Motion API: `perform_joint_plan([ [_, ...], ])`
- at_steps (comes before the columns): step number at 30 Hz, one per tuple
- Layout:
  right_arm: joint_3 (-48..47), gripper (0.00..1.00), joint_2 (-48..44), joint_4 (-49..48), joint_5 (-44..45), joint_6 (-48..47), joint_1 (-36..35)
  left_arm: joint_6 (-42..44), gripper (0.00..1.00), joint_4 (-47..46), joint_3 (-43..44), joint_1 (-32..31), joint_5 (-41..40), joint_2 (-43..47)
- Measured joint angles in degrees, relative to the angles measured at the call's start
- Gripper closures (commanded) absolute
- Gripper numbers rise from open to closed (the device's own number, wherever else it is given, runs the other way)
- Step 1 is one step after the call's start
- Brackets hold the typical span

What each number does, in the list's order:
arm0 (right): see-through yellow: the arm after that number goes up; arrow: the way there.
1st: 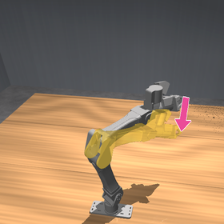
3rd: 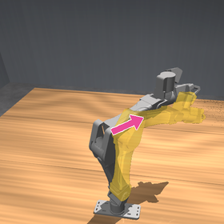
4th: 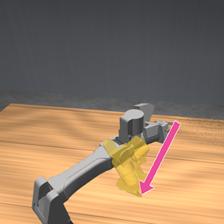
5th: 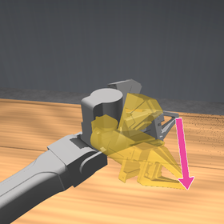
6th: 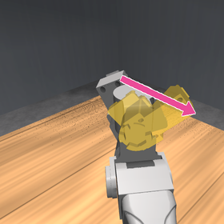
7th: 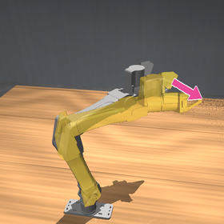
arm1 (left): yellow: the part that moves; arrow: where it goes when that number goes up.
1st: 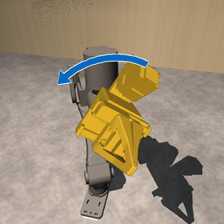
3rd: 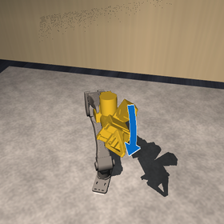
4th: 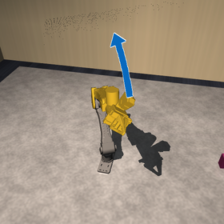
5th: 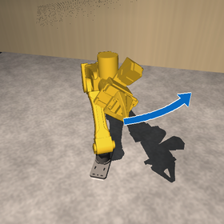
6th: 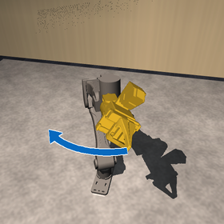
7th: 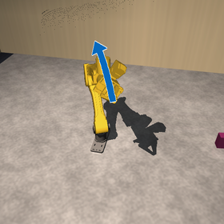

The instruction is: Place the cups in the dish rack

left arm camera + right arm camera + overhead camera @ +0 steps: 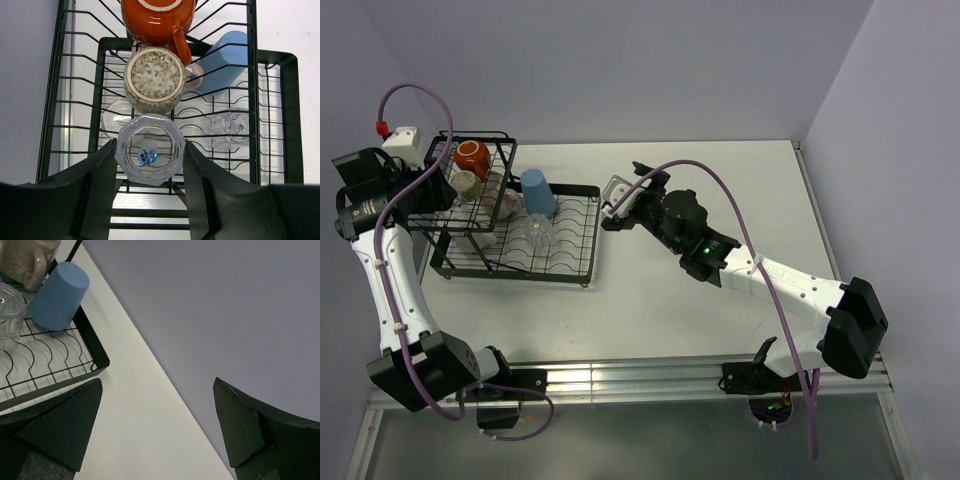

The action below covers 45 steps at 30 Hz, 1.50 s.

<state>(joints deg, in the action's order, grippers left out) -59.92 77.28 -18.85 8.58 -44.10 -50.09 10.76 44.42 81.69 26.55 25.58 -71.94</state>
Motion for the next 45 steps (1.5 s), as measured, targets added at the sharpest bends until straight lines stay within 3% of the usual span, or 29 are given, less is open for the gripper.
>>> perform_joint_plan([
  [5,0.0,0.0,0.0,0.5,0.0,0.4,0.1,0.6,1.0,0.0,-0.5,0.0,0.0,0.5],
  [17,0.0,0.0,0.7,1.2,0.0,1.0,0.1,1.1,0.8,0.0,-2.8,0.0,-1.1,0.5],
  [21,0.0,0.0,0.7,1.3,0.0,1.1,0.1,1.1,0.64,-0.2,-3.8,-0.4,-2.0,0.2],
  [26,0.0,0.0,0.7,1.4,0.0,1.2,0.2,1.1,0.53,-0.8,-4.6,-1.0,-3.0,0.0],
  [27,0.0,0.0,0.7,1.4,0.0,1.2,0.2,1.1,0.45,-1.0,-4.7,-1.2,-3.1,0.0],
  [35,0.0,0.0,0.7,1.7,0.0,1.2,0.5,0.6,0.09,-1.9,-4.9,-1.8,-4.8,0.0],
  [36,0.0,0.0,0.7,1.8,0.0,1.2,0.5,0.6,0.01,-1.9,-4.9,-1.9,-5.0,0.0],
  [45,-0.2,0.0,0.6,2.9,1.5,2.7,0.6,0.3,0.01,-1.9,-4.5,-2.1,-6.4,1.9],
])
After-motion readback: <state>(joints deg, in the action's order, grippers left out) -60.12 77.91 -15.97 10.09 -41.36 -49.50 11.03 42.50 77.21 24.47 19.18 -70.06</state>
